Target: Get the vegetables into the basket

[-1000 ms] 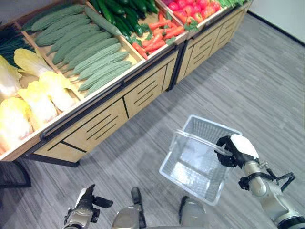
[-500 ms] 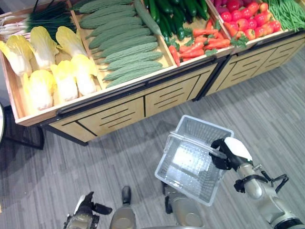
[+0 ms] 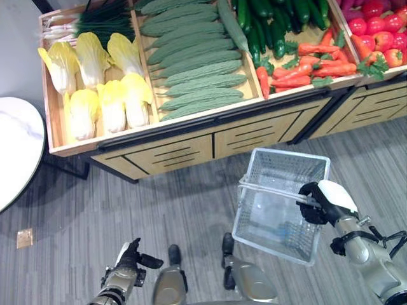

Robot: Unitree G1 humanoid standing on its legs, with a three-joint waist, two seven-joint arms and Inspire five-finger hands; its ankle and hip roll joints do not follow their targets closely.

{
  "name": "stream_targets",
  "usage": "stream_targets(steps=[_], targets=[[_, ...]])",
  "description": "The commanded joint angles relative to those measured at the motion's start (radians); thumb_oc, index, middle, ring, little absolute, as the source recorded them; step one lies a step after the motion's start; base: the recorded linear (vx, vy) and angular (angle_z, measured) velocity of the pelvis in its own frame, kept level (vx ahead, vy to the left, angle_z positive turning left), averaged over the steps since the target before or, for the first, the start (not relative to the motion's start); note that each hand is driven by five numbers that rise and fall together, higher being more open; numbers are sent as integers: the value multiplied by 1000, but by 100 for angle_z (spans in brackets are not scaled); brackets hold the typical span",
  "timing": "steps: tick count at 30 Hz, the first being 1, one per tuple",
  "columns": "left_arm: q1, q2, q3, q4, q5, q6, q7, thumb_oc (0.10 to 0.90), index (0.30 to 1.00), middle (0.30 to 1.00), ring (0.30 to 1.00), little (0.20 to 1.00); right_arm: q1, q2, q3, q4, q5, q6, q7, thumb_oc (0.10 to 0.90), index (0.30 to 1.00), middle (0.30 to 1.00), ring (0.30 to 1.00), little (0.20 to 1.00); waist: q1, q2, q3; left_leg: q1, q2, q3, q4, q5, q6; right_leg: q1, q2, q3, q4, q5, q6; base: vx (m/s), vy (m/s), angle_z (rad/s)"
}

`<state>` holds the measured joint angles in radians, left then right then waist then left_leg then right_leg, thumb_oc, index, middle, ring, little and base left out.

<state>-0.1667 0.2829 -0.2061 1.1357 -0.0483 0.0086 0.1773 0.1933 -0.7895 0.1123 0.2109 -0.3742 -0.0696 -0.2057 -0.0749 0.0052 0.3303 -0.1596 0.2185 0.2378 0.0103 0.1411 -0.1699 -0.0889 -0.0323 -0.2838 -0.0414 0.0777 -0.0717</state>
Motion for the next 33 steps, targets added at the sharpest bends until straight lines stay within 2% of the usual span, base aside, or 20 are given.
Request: stream_targets(steps=[1, 3, 5, 9, 12, 13, 14, 15, 16, 19, 20, 24, 27, 29, 33], targets=[[31, 60, -1, -9, 8, -10, 41, 900, 1000, 1000, 1000, 1000, -27, -39, -107, -123, 37, -54, -99, 400, 300, 300, 300, 300, 2, -20, -67, -12, 25, 18, -29, 80, 26, -8, -93, 87, 119, -77, 178, 254, 182, 44], [36, 67, -1, -14, 3, -11, 42, 900, 1000, 1000, 1000, 1000, -28, -37, -101, -111, 32, -48, -98, 400, 300, 300, 300, 300, 10, -18, -69, -11, 32, 24, -43, 96, 21, 15, -94, 86, 122, -87, 181, 214, 160, 3], [40, 68, 2, -19, 0, -10, 40, 900, 1000, 1000, 1000, 1000, -29, -33, -95, -105, 29, -45, -94, 400, 300, 300, 300, 300, 12, -19, -72, 1, 29, 39, -44, 82, 25, 31, -97, 87, 123, -95, 184, 146, 123, -4], [52, 79, 8, -10, 10, -6, 34, 900, 1000, 1000, 1000, 1000, -27, -3, -88, -103, 3, -32, -80, 400, 300, 300, 300, 300, 25, -49, -88, 29, -22, 57, -33, 22, 57, 67, -146, 113, 131, -87, 219, 235, 290, -17], [55, 96, 15, -17, 12, -7, 34, 900, 1000, 1000, 1000, 1000, -54, 24, -60, -79, -2, -27, -74, 400, 300, 300, 300, 300, 34, -79, -92, 26, -62, 76, -5, -25, 87, 52, -180, 151, 142, -35, 249, 111, 213, 9], [54, 96, 16, -17, 12, -7, 34, 900, 1000, 1000, 1000, 1000, -56, 25, -60, -78, -2, -27, -75, 400, 300, 300, 300, 300, 36, -78, -94, 23, -61, 78, -5, -23, 88, 48, -179, 152, 140, -31, 249, 98, 245, -1], [56, 107, 24, -22, 8, -10, 35, 900, 1000, 1000, 1000, 1000, -71, 40, -43, -66, -4, -24, -70, 400, 300, 300, 300, 300, 37, -95, -95, 24, -90, 87, 3, -50, 106, 34, -201, 175, 154, 14, 268, 96, 244, -8], [55, 112, 27, -20, 7, -10, 35, 900, 1000, 1000, 1000, 1000, -77, 48, -39, -62, -2, -24, -69, 400, 300, 300, 300, 300, 37, -100, -95, 25, -100, 88, 5, -59, 112, 29, -209, 185, 162, 35, 275, 144, 397, -20], [57, 121, 31, -21, 5, -12, 35, 900, 1000, 1000, 1000, 1000, -97, 57, -24, -51, -4, -25, -68, 400, 300, 300, 300, 300, 38, -103, -92, 26, -118, 95, 11, -79, 128, 6, -219, 199, 195, 64, 281, 92, 310, -17], [62, 131, 33, -26, 5, -14, 36, 900, 1000, 1000, 1000, 1000, -113, 60, -10, -31, -6, -24, -69, 400, 300, 300, 300, 300, 40, -100, -89, 37, -127, 107, 0, -85, 142, -18, -222, 203, 261, 72, 282, 40, 224, -14], [63, 141, 36, -23, 3, -13, 35, 900, 1000, 1000, 1000, 1000, -124, 65, -3, -14, -6, -22, -69, 400, 300, 300, 300, 300, 39, -93, -83, 55, -134, 110, -19, -88, 152, -44, -217, 201, 322, 78, 278, 39, 176, -6], [58, 146, 46, -5, -1, -11, 40, 900, 1000, 1000, 1000, 1000, -135, 73, 10, 35, -5, -16, -73, 400, 300, 300, 300, 300, 28, -89, -74, 93, -144, 115, -46, -93, 150, -79, -206, 189, 315, 83, 272, 49, 97, -1], [49, 142, 52, 20, 6, -16, 43, 900, 1000, 1000, 1000, 1000, -133, 83, 18, 112, -4, -12, -81, 400, 300, 300, 300, 300, 11, -85, -66, 113, -140, 100, -38, -104, 137, -111, -186, 212, 215, 61, 273, 75, -25, -1], [44, 140, 56, 42, 13, -14, 47, 900, 1000, 1000, 1000, 1000, -133, 87, 29, 148, -19, -12, -87, 400, 300, 300, 300, 300, 6, -88, -65, 118, -137, 87, -31, -104, 130, -128, -182, 230, 184, 68, 275, 43, -57, 7], [57, 134, 67, 64, 14, -15, 46, 900, 1000, 1000, 1000, 1000, -130, 89, 48, 241, -25, -8, -83, 400, 300, 300, 300, 300, 16, -92, -78, 118, -129, 72, -35, -84, 117, -87, -169, 230, 152, 33, 271, 10, -72, 42]])
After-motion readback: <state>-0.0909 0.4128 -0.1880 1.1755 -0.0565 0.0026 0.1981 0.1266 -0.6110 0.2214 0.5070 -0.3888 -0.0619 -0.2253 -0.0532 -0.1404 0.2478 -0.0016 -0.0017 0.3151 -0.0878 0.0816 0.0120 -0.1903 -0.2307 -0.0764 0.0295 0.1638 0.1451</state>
